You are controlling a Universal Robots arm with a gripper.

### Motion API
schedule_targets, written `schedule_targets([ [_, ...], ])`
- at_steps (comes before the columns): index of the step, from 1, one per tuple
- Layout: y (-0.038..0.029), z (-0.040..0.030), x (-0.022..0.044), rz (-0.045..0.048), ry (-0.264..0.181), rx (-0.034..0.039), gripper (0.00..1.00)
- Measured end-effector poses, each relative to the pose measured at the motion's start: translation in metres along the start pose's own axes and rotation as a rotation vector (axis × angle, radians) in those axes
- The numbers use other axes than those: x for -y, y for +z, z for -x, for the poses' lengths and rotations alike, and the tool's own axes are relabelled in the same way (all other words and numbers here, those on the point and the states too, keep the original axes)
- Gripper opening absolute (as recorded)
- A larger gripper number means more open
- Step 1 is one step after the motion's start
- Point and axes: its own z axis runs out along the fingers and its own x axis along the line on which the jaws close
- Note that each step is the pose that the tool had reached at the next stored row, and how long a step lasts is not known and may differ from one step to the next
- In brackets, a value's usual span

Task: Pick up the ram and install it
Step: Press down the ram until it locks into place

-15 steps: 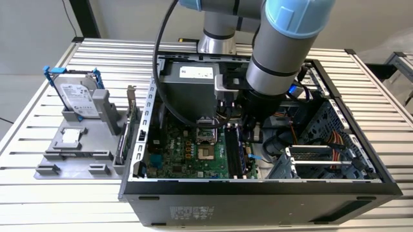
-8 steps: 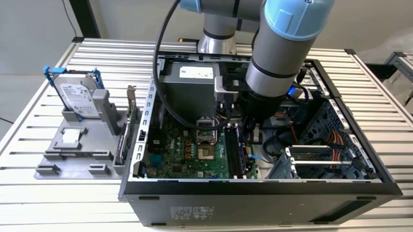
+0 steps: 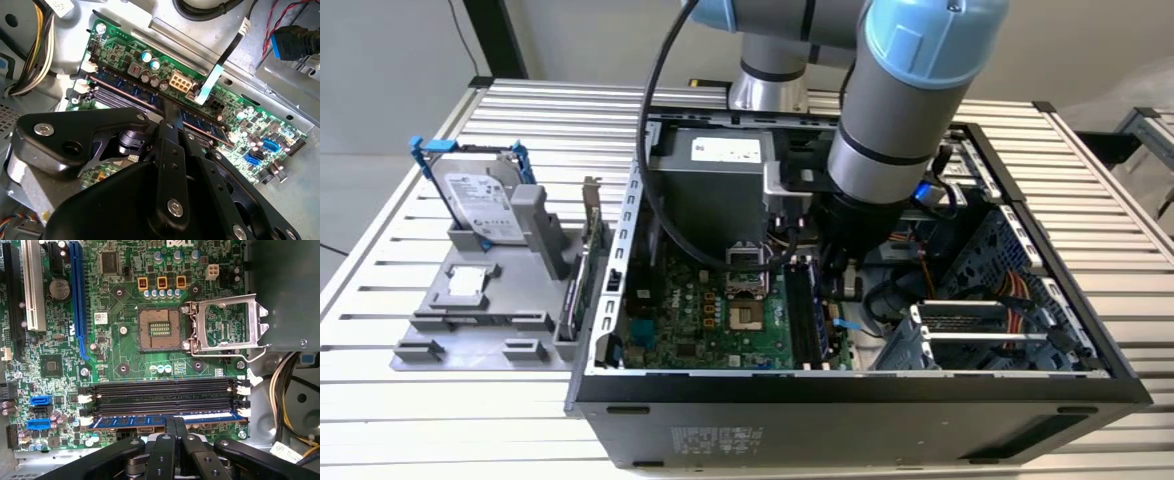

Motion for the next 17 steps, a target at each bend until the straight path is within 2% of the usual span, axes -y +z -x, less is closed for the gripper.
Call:
schedule_targets([
  [7,0.0033,-0.0001,0.0,-0.0005,0.0,-0.0069,0.0],
  [17,0.0055,-0.0002,0.0,-0.0004,0.0,-0.0074,0.0],
])
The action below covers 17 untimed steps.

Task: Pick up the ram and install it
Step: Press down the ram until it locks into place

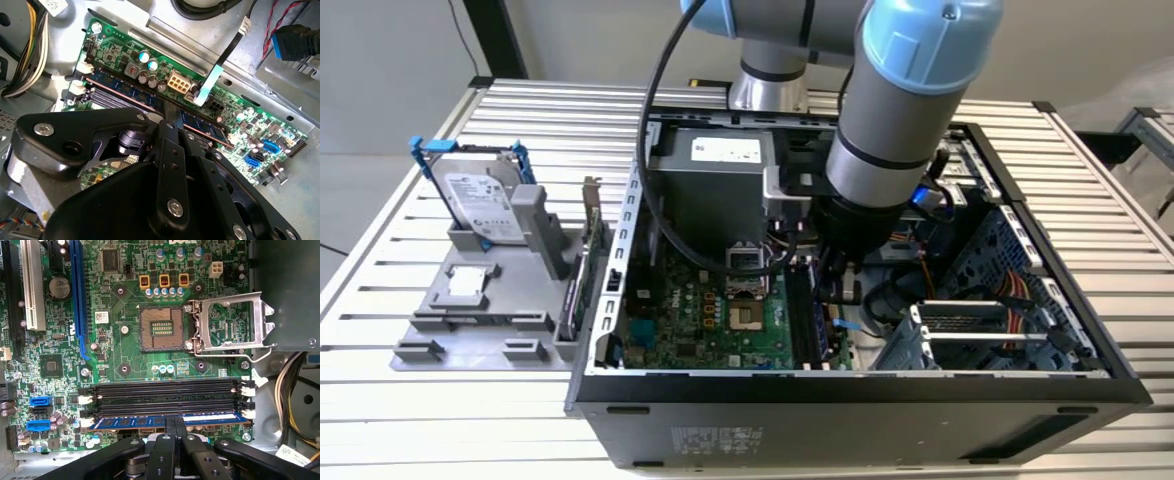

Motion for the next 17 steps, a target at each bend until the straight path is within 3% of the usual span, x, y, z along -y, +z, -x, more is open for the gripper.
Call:
schedule_targets([
  [17,0.005,0.0,0.0001,-0.0001,0.0,0.0002,0.0],
])
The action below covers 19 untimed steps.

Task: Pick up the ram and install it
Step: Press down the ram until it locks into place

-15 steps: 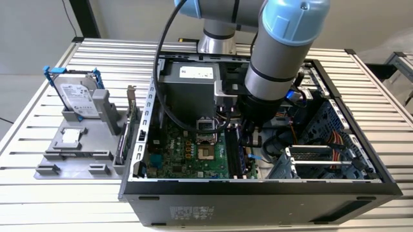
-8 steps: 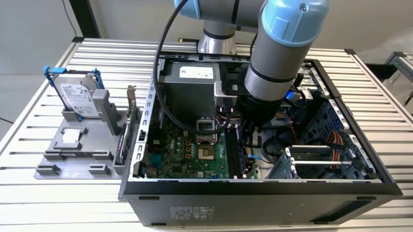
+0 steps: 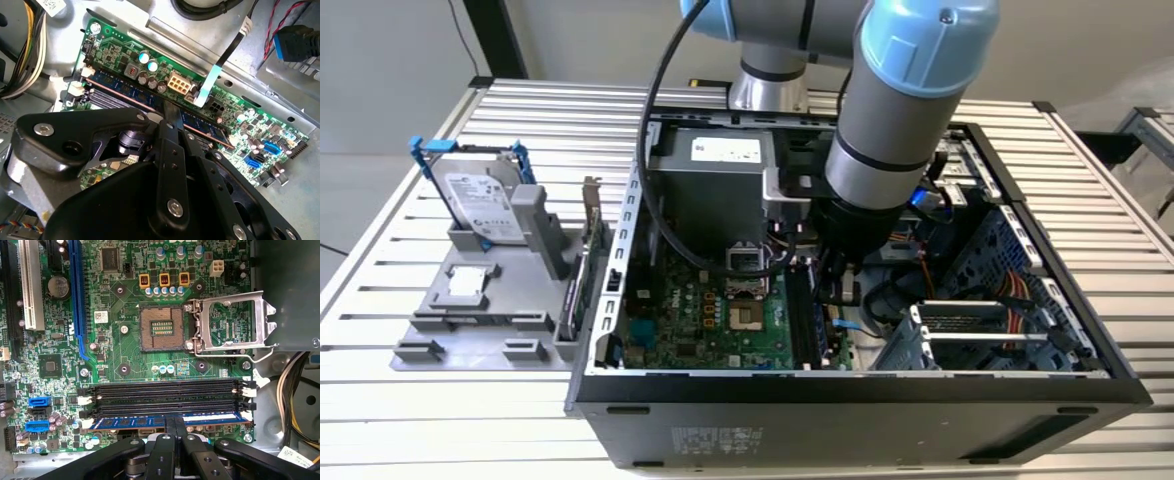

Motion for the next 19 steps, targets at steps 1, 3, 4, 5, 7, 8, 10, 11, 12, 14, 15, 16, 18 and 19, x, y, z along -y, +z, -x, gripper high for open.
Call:
schedule_targets([
  [1,0.0011,-0.0001,0.0,0.0002,0.0,-0.0007,0.0],
  [3,0.0011,0.0,0.0,0.0003,0.0,-0.0016,0.0],
  [4,0.0001,0.0002,0.0,0.0004,0.0,-0.0022,0.0],
  [5,-0.0014,0.0003,0.0,0.0,0.0,-0.0005,0.0],
  [7,-0.0075,0.0006,0.0,-0.0005,0.0,0.0034,0.0],
  [8,-0.0128,0.0003,-0.0002,-0.0001,0.0,0.0009,0.0],
  [10,-0.0219,0.0003,-0.0003,0.0004,0.0,0.0007,0.0],
  [11,-0.0266,0.0003,-0.0003,0.0007,0.0,0.0005,0.0],
  [12,-0.0313,0.0003,-0.0004,0.001,0.0,0.0003,0.0],
  [14,-0.0401,0.0003,-0.0006,0.0015,0.0,0.0003,0.0],
  [15,-0.0443,0.0003,-0.0006,0.0015,0.0,0.0002,0.0],
  [16,-0.049,0.0003,-0.0007,0.0016,0.0,0.0004,0.0],
  [18,-0.0548,0.0003,-0.0007,0.0019,0.0,0.0001,0.0],
  [19,-0.0566,0.0003,-0.0008,0.0019,0.0,0.0,0.0],
])
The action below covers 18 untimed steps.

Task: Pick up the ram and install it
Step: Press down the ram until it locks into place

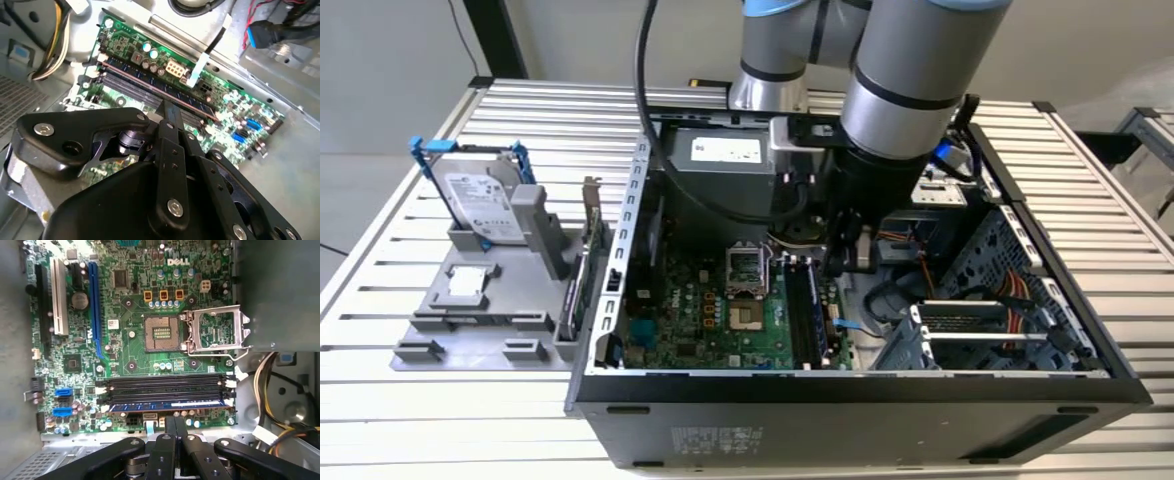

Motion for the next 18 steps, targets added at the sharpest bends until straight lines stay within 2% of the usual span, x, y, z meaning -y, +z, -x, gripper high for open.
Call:
schedule_targets([
  [18,-0.0336,0.0001,-0.0005,-0.0001,0.0,-0.0024,0.0],
])
